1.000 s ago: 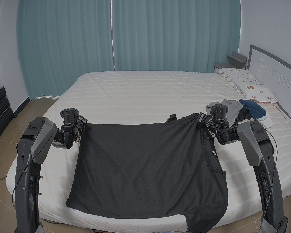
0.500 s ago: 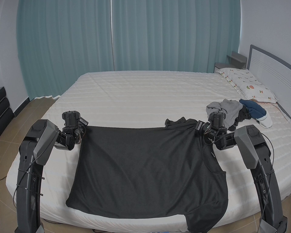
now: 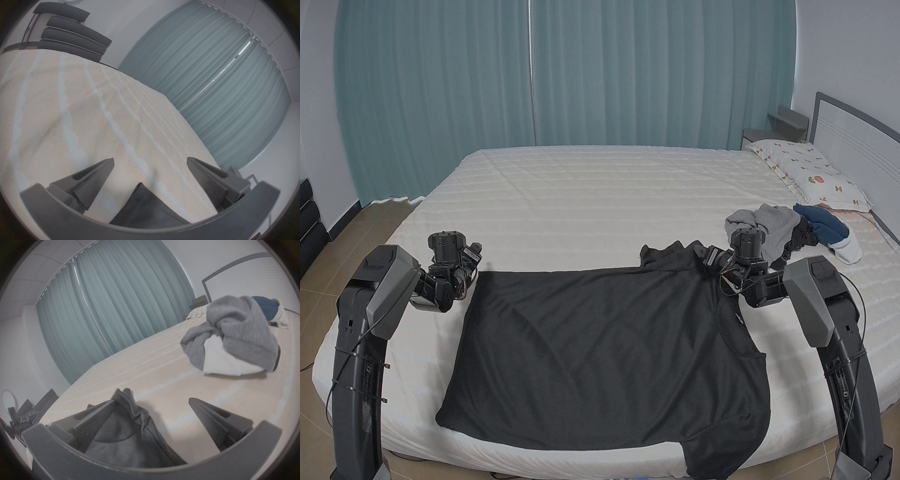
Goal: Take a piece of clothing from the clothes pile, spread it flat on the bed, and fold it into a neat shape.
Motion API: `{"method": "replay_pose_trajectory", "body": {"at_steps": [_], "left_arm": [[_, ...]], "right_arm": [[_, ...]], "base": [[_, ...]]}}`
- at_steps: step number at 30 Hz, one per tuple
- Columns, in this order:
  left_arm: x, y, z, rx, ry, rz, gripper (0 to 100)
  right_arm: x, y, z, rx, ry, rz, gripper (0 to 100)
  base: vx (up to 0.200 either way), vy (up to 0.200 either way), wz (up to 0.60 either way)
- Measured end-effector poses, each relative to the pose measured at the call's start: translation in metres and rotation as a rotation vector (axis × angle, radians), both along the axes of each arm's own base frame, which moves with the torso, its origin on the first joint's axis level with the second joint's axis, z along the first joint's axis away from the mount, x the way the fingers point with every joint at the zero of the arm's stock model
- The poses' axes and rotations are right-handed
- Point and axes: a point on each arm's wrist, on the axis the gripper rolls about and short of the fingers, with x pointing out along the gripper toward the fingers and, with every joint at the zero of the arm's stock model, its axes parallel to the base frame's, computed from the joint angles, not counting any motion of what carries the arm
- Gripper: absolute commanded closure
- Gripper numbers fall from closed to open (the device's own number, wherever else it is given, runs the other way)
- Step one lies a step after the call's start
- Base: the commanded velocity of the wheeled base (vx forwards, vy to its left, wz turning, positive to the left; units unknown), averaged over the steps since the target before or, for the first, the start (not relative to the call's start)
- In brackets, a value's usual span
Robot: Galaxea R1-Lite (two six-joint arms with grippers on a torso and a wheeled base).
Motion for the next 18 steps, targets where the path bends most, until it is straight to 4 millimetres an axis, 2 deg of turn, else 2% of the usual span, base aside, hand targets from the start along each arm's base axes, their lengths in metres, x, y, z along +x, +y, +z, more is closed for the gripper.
{"method": "replay_pose_trajectory", "body": {"at_steps": [3, 7, 12, 18], "left_arm": [[-0.008, 0.003, 0.008, -0.008, -0.004, 0.007, 0], [-0.023, 0.005, 0.024, -0.024, -0.017, -0.002, 0], [-0.048, 0.004, 0.041, -0.037, -0.004, -0.022, 0], [-0.095, 0.002, 0.052, -0.066, 0.06, -0.073, 0]], "right_arm": [[-0.005, -0.004, 0.009, 0.001, 0.006, -0.01, 0], [-0.022, -0.01, 0.018, -0.003, 0.063, -0.009, 0], [-0.054, -0.017, 0.032, -0.004, 0.146, 0.005, 0], [-0.108, -0.027, 0.052, 0.026, 0.243, 0.031, 0]], "base": [[0.0, 0.0, 0.0], [0.0, 0.0, 0.0], [0.0, 0.0, 0.0], [0.0, 0.0, 0.0]]}}
